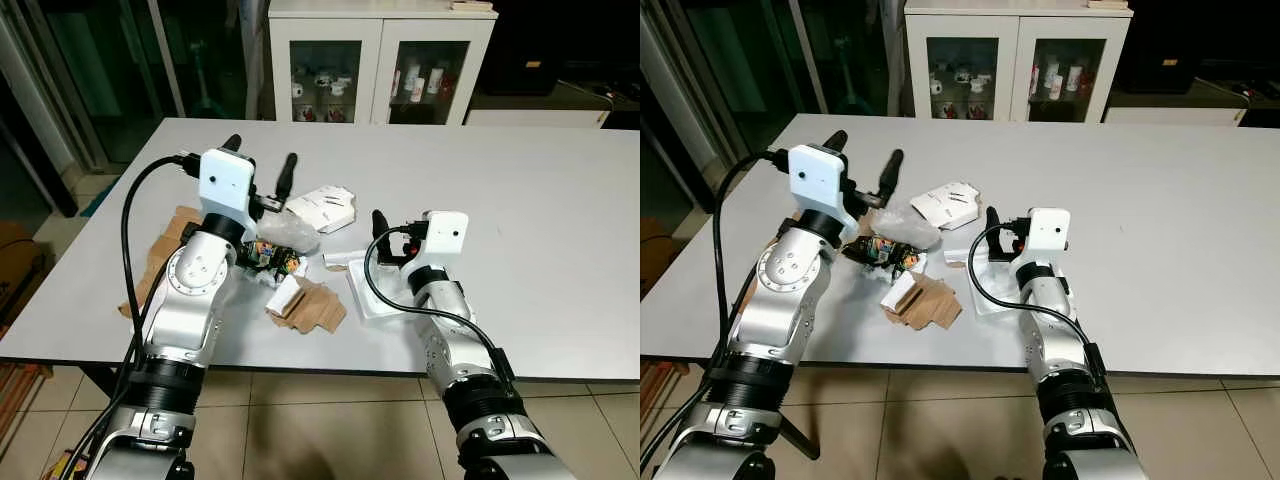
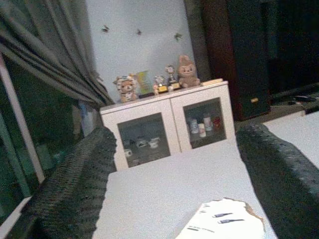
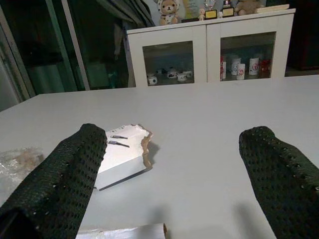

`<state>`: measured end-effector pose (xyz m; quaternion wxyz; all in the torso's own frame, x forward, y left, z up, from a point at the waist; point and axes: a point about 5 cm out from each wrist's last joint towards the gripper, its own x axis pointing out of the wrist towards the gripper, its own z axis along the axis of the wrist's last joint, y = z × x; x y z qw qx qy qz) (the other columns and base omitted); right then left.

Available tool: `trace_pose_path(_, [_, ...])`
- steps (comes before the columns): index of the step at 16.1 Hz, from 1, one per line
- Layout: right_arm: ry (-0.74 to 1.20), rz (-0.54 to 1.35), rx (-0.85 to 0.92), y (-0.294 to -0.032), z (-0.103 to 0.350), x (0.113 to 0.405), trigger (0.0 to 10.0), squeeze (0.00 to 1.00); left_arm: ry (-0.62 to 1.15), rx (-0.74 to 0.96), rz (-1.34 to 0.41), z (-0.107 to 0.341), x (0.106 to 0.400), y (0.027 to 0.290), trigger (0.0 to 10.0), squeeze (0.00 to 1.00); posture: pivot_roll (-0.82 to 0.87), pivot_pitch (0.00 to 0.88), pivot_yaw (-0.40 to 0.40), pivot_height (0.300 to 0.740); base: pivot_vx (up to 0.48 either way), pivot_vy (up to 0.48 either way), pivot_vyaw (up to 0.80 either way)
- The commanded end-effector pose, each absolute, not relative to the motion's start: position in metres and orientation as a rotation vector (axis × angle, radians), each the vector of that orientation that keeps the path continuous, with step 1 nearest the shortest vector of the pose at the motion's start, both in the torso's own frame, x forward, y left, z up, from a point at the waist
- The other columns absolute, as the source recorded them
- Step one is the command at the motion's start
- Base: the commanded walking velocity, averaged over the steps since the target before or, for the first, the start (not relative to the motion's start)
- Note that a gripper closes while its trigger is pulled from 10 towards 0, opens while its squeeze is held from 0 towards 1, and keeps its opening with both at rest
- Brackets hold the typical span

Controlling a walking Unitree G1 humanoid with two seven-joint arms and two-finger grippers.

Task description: Picking trash to rubbish bin

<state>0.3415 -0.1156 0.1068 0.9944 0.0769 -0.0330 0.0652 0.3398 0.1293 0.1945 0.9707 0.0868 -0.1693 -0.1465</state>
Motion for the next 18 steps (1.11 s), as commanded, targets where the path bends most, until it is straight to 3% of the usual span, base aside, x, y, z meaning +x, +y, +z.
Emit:
trace_pose_path(1, [-0.076, 0.127, 0.154, -0.116, 0.109, 0.343, 10.0, 0.00, -0.306, 0.192, -0.321, 0.189, 0.340, 0.128, 10.0, 1.00, 0.06, 0.000, 0.025, 0.740, 0.000, 0.000, 0.00])
trace_pose_path(10, [-0.080, 0.116, 0.158, -0.116, 0.109, 0.343, 10.0, 0.00, -0.165, 0.174, -0.351, 0.153, 0.350, 0.117, 10.0, 1.00, 0.04, 0.000, 0.029, 0.740, 0.000, 0.000, 0.00])
trace_pose_path(11, [-0.081, 0.115, 0.158, -0.117, 0.109, 0.343, 10.0, 0.00, -0.156, 0.187, -0.344, 0.151, 0.351, 0.117, 10.0, 0.41, 0.04, 0.000, 0.029, 0.740, 0.000, 0.000, 0.00])
trace_pose_path(12, [-0.081, 0.111, 0.158, -0.118, 0.109, 0.343, 10.0, 0.00, -0.151, 0.164, -0.343, 0.150, 0.352, 0.115, 10.0, 0.00, 0.04, 0.000, 0.029, 0.740, 0.000, 0.000, 0.00])
trace_pose_path(18, [-0.078, 0.115, 0.162, -0.116, 0.109, 0.343, 10.0, 0.00, -0.019, 0.249, -0.272, 0.129, 0.356, 0.124, 10.0, 0.00, 0.05, 0.000, 0.025, 0.740, 0.000, 0.000, 0.00])
